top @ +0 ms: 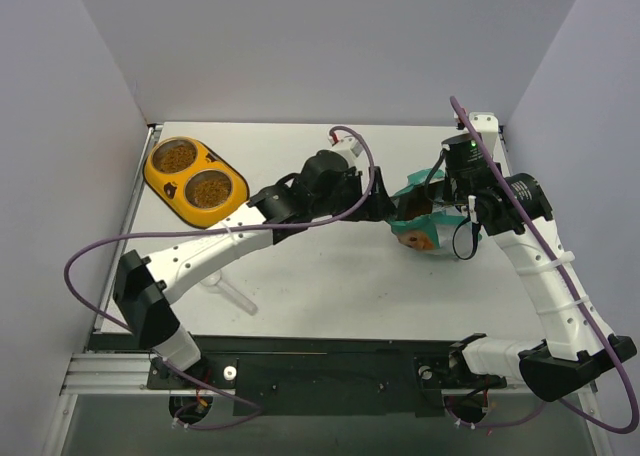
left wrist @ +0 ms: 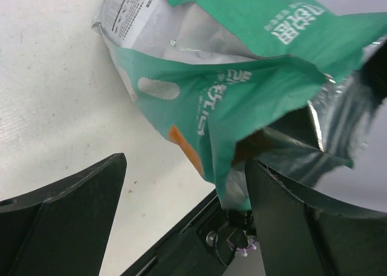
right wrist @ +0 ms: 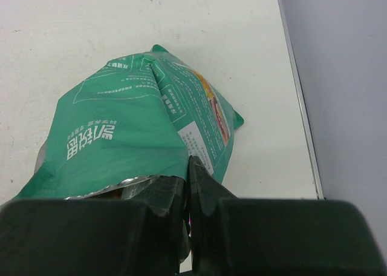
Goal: Serve the pet food
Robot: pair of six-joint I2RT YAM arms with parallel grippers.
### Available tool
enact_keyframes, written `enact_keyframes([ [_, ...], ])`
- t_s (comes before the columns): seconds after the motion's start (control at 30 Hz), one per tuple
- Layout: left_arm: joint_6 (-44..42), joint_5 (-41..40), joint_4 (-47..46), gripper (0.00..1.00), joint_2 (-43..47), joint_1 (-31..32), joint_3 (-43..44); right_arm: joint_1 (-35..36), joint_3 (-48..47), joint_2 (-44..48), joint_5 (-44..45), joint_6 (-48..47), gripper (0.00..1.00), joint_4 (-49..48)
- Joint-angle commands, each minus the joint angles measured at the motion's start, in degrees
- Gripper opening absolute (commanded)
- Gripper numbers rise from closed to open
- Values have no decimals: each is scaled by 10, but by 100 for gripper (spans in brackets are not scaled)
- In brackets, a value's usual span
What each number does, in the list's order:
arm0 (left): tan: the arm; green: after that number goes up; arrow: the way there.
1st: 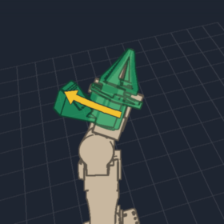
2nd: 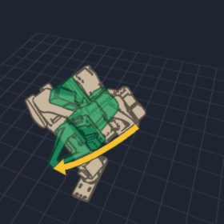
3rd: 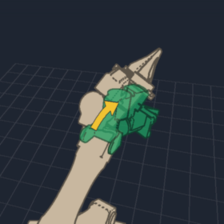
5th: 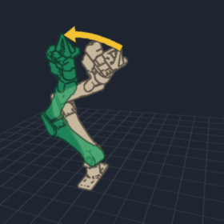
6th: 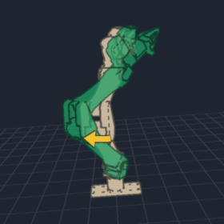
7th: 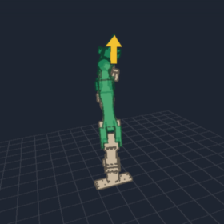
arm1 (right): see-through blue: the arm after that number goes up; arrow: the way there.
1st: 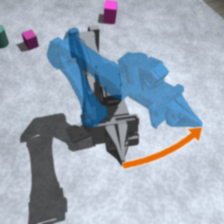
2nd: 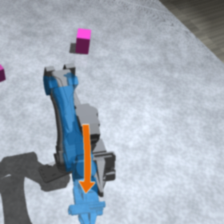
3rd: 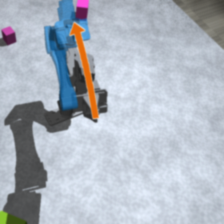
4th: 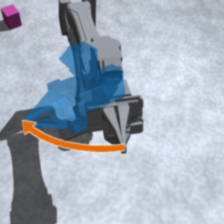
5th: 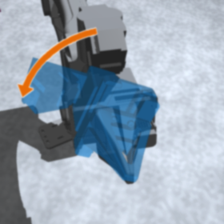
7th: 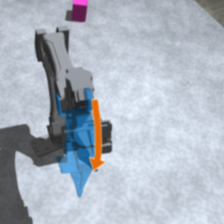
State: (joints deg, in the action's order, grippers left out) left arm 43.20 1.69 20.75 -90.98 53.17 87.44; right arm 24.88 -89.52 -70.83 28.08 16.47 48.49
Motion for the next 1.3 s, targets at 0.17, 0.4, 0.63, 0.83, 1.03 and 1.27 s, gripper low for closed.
enact_keyframes([
  [0.17,-29,-1,31,80,-101,17,128,-4,-18,7,35,-7,0,30],
  [0.4,-44,3,136,27,-187,17,270,-3,-23,9,16,-6,0,41],
  [0.63,10,-12,204,0,-189,16,334,8,-31,3,-78,-27,54,59],
  [0.83,68,-43,370,0,-217,12,455,43,-23,37,-133,-39,93,57],
  [1.03,128,-26,340,0,-155,-8,389,61,30,117,-235,-44,94,3],
  [1.27,160,-39,357,0,-104,-32,360,112,109,138,-312,-55,94,-61],
])
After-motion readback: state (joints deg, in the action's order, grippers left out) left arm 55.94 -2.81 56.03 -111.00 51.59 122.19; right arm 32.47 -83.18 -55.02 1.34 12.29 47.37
